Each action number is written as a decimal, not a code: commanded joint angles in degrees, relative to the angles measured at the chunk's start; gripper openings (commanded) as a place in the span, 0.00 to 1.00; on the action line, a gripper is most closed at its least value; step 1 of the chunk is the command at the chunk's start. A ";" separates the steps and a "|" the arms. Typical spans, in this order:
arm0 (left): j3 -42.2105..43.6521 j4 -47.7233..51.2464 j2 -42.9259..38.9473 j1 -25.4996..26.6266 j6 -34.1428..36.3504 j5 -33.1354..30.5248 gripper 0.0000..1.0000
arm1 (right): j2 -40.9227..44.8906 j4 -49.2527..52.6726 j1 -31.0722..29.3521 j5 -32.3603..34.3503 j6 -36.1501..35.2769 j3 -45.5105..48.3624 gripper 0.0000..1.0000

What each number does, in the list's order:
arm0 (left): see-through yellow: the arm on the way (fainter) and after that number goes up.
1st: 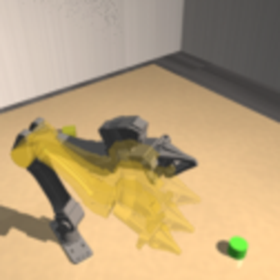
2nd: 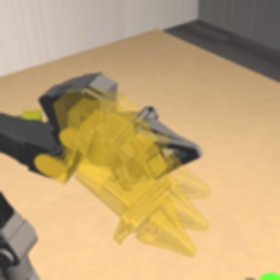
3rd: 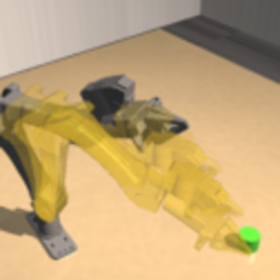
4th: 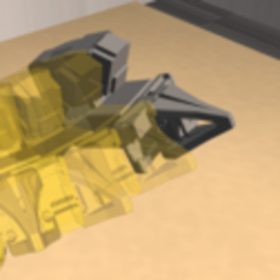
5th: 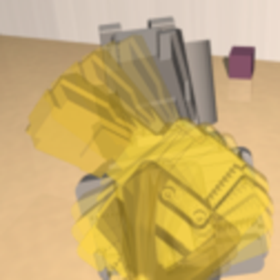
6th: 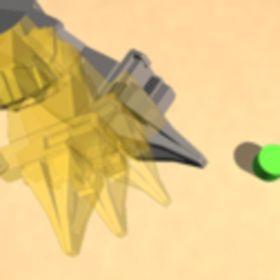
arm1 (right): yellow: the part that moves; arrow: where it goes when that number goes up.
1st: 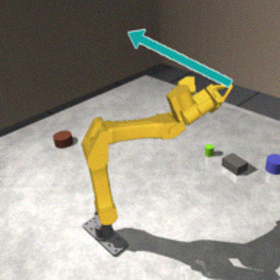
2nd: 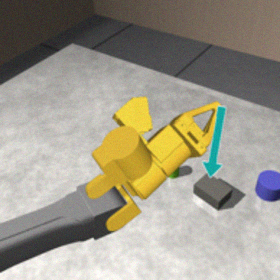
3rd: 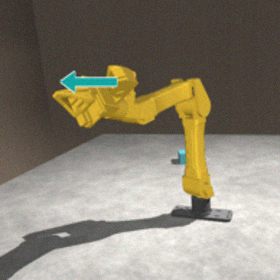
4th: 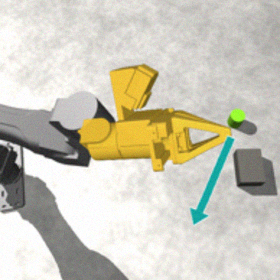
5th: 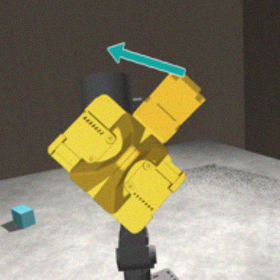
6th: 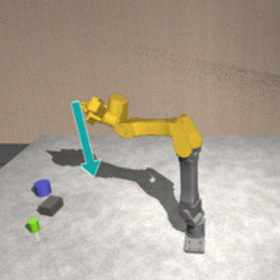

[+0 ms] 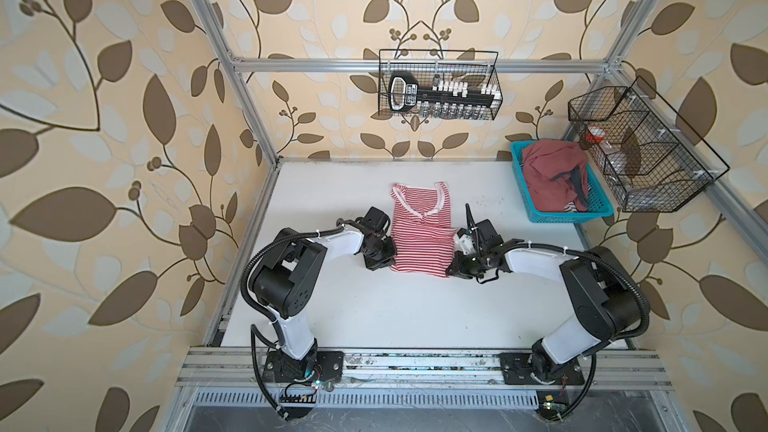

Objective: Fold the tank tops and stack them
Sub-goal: 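Lift the folded tank top with both grippers and fold it toward the straps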

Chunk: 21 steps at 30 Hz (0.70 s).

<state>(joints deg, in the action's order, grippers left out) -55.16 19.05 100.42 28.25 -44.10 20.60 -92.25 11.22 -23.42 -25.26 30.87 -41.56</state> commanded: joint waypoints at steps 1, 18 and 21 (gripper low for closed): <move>3.77 5.94 -3.21 2.80 -0.31 -1.14 0.00 | 3.85 3.00 -1.54 1.36 -0.07 1.98 0.00; 19.03 14.18 -35.71 20.43 -17.47 -8.96 0.00 | 41.61 15.39 -21.14 8.56 15.76 18.03 0.00; 18.83 16.55 -39.08 21.88 -19.22 -9.91 0.00 | 44.40 17.80 -22.98 9.17 16.68 16.55 0.00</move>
<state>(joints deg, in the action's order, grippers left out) -36.49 31.16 64.12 49.30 -59.35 13.91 -49.78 24.95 -45.23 -18.50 43.83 -24.14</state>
